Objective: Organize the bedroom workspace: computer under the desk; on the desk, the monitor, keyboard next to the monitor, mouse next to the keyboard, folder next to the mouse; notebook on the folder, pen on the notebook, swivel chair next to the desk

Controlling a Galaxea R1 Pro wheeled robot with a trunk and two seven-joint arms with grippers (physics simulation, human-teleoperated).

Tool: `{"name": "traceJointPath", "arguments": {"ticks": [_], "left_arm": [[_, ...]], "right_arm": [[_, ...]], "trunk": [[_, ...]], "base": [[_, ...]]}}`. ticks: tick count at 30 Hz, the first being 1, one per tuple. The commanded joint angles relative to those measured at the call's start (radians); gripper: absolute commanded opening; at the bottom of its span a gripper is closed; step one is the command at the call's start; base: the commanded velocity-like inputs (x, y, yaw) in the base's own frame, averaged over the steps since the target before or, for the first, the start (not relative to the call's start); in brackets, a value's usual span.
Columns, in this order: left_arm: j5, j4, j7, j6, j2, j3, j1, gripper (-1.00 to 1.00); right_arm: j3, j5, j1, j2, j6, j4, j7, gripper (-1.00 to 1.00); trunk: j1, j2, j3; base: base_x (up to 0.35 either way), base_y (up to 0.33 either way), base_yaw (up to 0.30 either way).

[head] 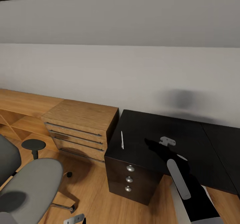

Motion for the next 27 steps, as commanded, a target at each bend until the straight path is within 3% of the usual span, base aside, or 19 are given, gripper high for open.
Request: {"name": "traceJointPath", "arguments": {"ticks": [1, 4, 27], "left_arm": [[-0.004, -0.002, 0.007, -0.003, 0.000, -0.002, -0.001, 1.00], [-0.004, -0.002, 0.007, -0.003, 0.000, -0.002, -0.001, 1.00], [-0.006, -0.013, 0.015, -0.012, 0.006, -0.001, -0.001, 1.00]], "right_arm": [[0.002, -0.010, -0.001, -0.001, 0.002, -0.002, -0.010, 1.00], [0.002, -0.010, -0.001, -0.002, 0.002, -0.002, -0.010, 1.00], [0.002, -0.014, -0.001, -0.002, 0.002, -0.003, -0.008, 1.00]], "trunk": [[0.000, -0.001, -0.001], [0.000, -0.001, -0.001], [-0.088, 0.160, 0.071]], "base": [[0.000, 0.000, 0.002], [0.000, 0.000, 0.001], [0.000, 0.000, 0.000]]}}
